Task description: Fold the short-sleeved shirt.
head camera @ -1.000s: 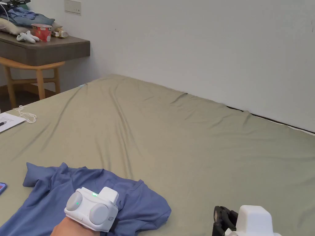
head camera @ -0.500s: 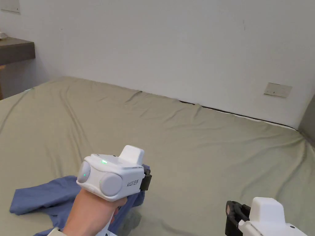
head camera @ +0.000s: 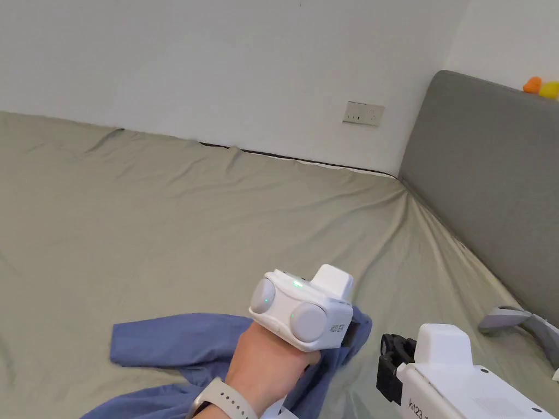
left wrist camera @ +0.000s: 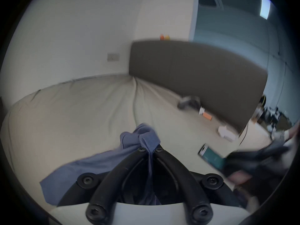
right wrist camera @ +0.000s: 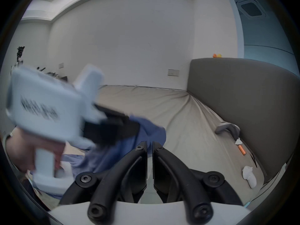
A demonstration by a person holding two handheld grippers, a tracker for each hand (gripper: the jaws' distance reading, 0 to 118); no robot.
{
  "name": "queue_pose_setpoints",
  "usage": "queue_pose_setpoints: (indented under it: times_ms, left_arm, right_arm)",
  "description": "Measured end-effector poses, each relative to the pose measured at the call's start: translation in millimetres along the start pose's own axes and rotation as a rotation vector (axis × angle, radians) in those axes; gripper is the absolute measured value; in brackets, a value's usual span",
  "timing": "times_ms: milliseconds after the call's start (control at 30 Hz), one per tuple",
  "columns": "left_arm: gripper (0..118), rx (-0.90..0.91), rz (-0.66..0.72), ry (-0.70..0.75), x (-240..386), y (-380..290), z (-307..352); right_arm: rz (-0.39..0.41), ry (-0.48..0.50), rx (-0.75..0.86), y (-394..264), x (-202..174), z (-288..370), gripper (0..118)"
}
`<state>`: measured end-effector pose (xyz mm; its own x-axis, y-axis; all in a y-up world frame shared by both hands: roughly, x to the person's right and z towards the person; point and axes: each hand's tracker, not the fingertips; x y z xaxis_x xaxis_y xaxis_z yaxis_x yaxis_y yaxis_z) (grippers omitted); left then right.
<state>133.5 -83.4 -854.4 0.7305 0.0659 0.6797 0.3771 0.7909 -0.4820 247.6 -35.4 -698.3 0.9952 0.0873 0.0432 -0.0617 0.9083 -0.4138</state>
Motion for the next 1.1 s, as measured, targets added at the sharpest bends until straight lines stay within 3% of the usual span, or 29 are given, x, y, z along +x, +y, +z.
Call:
queue_pose_setpoints:
  times_ms: [100,200,233,267,333,367,467,600,667,733,833,967,1100]
  left_arm:
    - [0,-0.151,0.038,0.0,16,-31,-57]
    - [0,-0.126,0.065,0.012,25,-44,-63]
    - [6,-0.068,0.08,0.017,25,-44,-56]
    - [25,-0.014,0.083,0.03,27,-44,-44]
    - [96,0.064,0.058,0.029,25,-38,-17]
    - [108,0.121,0.041,0.044,26,-38,2]
    - [102,0.317,-0.038,0.089,24,-40,80]
    - [94,0.37,-0.053,0.173,7,-63,183]
    - [53,0.274,-0.052,0.262,-3,-81,219]
    - [0,0.172,0.023,0.298,-28,-103,249]
    - [0,0.093,0.152,0.306,-73,-140,295]
    - [0,-0.047,0.224,0.563,-144,-190,344]
    - [0,-0.291,0.404,0.513,-203,-248,356]
  right_arm:
    - [-0.009,-0.039,-0.032,-13,21,-8,6]
    - [-0.026,-0.046,-0.039,-19,34,-7,6]
    - [-0.026,-0.045,-0.036,-20,36,-5,6]
    - [-0.024,-0.043,-0.033,-20,37,-3,6]
    - [-0.027,-0.035,-0.029,-18,36,0,6]
    - [-0.031,-0.025,-0.022,-17,34,4,6]
    - [-0.028,0.007,0.017,-13,22,16,6]
    - [-0.015,0.075,0.067,-13,-5,31,6]
    - [-0.03,0.12,0.085,-13,-21,35,6]
    - [-0.035,0.162,0.09,-14,-37,38,6]
    - [0.001,0.212,0.087,-15,-60,40,6]
    - [0.012,0.245,0.069,-21,-75,40,6]
    - [0.048,0.249,0.041,-27,-83,34,6]
